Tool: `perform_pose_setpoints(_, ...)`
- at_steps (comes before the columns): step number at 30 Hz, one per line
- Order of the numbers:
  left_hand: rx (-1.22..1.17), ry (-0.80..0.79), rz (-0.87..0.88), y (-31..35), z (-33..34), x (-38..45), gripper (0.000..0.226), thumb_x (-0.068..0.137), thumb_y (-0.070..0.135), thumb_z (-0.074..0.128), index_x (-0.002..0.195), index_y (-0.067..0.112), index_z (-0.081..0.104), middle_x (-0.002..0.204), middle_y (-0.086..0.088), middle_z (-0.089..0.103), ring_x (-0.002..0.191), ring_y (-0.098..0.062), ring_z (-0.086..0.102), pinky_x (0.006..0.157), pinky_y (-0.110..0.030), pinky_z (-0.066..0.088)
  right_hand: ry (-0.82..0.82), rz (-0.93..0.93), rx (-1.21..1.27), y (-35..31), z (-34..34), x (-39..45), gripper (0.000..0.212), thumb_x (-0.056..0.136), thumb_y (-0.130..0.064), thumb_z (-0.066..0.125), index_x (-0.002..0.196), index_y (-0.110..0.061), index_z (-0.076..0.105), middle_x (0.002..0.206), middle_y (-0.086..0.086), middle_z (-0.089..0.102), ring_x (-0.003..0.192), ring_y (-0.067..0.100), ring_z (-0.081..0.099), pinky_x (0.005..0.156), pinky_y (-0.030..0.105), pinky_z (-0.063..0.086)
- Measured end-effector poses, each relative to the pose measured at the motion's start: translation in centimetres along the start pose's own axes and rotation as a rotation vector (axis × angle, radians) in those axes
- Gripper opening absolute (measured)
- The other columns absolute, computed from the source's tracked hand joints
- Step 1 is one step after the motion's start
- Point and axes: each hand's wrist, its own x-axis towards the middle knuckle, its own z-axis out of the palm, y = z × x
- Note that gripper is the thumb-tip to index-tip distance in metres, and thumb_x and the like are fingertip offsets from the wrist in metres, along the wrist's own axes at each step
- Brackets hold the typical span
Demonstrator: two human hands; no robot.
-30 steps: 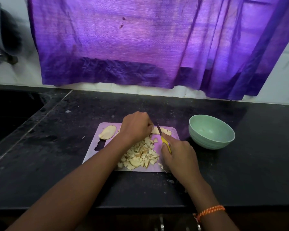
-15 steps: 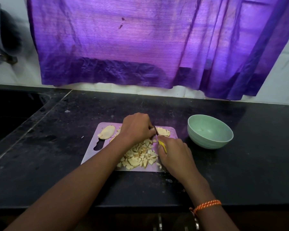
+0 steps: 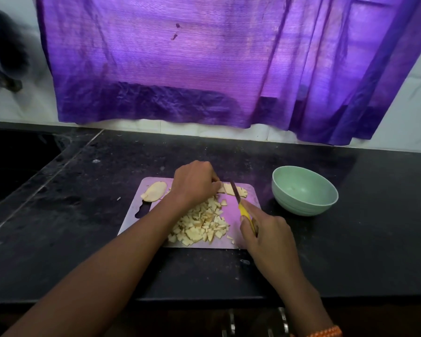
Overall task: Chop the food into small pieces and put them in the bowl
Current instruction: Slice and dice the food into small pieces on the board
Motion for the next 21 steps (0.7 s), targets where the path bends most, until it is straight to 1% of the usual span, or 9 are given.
perform_pose_setpoints(3, -0.007, 0.025, -0.040, -0.3, -0.4, 0.1, 0.016, 0.095, 0.032, 0.070, 0.095, 0.033, 0.086, 0.087, 0.012, 0.080, 0.077, -0.014, 0.071, 0.062, -0.030, 0.054, -0.003, -0.015, -0.071, -0.6, 0.6, 1.6, 0.048, 0.102, -0.040, 0.044, 0.150, -0.037, 0.049, 0.088, 0.007, 0.068, 0.082, 0.029, 0.061, 0.067, 0.038, 0.047)
perform_pose_setpoints(5, -0.013, 0.025, -0.046, -0.5, -0.5, 0.1, 0.016, 0.096, 0.028, 0.071, 0.097, 0.032, 0.087, 0.087, 0.012, 0.080, 0.076, -0.014, 0.070, 0.061, -0.029, 0.053, -0.030, -0.028, -0.112, -1.2, 1.0, 2.5, 0.047, 0.103, -0.037, 0.046, 0.150, -0.039, 0.048, 0.097, 0.009, 0.070, 0.088, 0.032, 0.063, 0.067, 0.037, 0.042)
perform_pose_setpoints(8, -0.010, 0.021, -0.044, -0.6, -0.5, 0.0, 0.016, 0.097, 0.028, 0.072, 0.101, 0.030, 0.086, 0.088, 0.010, 0.080, 0.076, -0.016, 0.070, 0.066, -0.033, 0.059, -0.053, -0.054, -0.168, -1.7, 1.3, 3.1, 0.045, 0.105, -0.040, 0.044, 0.149, -0.040, 0.049, 0.095, 0.006, 0.070, 0.086, 0.028, 0.063, 0.063, 0.035, 0.037)
perform_pose_setpoints(11, -0.010, 0.011, -0.039, -0.6, -0.5, -0.1, 0.015, 0.097, 0.030, 0.073, 0.104, 0.031, 0.086, 0.091, 0.009, 0.080, 0.079, -0.016, 0.071, 0.067, -0.033, 0.059, -0.053, -0.052, -0.166, -1.6, 1.1, 3.1, 0.042, 0.105, -0.040, 0.044, 0.147, -0.039, 0.052, 0.094, 0.006, 0.070, 0.084, 0.028, 0.063, 0.062, 0.035, 0.035)
perform_pose_setpoints(13, -0.012, 0.003, -0.031, -0.5, -0.5, -0.1, 0.014, 0.097, 0.033, 0.074, 0.104, 0.032, 0.085, 0.092, 0.009, 0.080, 0.081, -0.016, 0.071, 0.067, -0.033, 0.058, -0.065, -0.062, -0.168, -1.6, 1.1, 3.1, 0.039, 0.106, -0.040, 0.044, 0.143, -0.037, 0.056, 0.098, 0.006, 0.072, 0.088, 0.029, 0.065, 0.064, 0.036, 0.041)
perform_pose_setpoints(15, -0.012, -0.007, -0.017, -0.4, -0.4, -0.1, 0.014, 0.094, 0.038, 0.076, 0.103, 0.033, 0.086, 0.089, 0.011, 0.079, 0.079, -0.014, 0.070, 0.066, -0.031, 0.057, -0.091, -0.072, -0.165, -1.7, 1.1, 3.3, 0.036, 0.105, -0.039, 0.045, 0.138, -0.034, 0.059, 0.101, 0.004, 0.072, 0.090, 0.026, 0.065, 0.067, 0.037, 0.047)
perform_pose_setpoints(18, 0.004, -0.024, -0.010, 0.0, -0.4, -0.3, 0.017, 0.090, 0.048, 0.078, 0.097, 0.034, 0.085, 0.081, 0.012, 0.077, 0.073, -0.009, 0.068, 0.066, -0.031, 0.059, -0.113, -0.084, -0.141, -1.9, 1.1, 3.7, 0.033, 0.105, -0.038, 0.046, 0.135, -0.036, 0.060, 0.099, 0.000, 0.072, 0.083, 0.020, 0.060, 0.064, 0.034, 0.039)
perform_pose_setpoints(19, 0.013, -0.022, -0.008, 0.1, -0.3, -0.2, 0.018, 0.089, 0.048, 0.079, 0.096, 0.034, 0.086, 0.079, 0.012, 0.077, 0.072, -0.009, 0.068, 0.066, -0.031, 0.060, -0.115, -0.085, -0.135, -1.8, 1.0, 3.7, 0.033, 0.104, -0.038, 0.047, 0.135, -0.036, 0.060, 0.099, 0.000, 0.072, 0.084, 0.020, 0.061, 0.064, 0.034, 0.039)
perform_pose_setpoints(21, 0.023, -0.017, -0.014, 0.2, -0.3, -0.2, 0.017, 0.088, 0.048, 0.079, 0.096, 0.034, 0.086, 0.078, 0.013, 0.076, 0.071, -0.009, 0.068, 0.066, -0.032, 0.060, -0.118, -0.079, -0.115, -1.6, 1.0, 3.5, 0.034, 0.104, -0.039, 0.047, 0.135, -0.036, 0.060, 0.099, 0.000, 0.072, 0.088, 0.022, 0.064, 0.066, 0.036, 0.047)
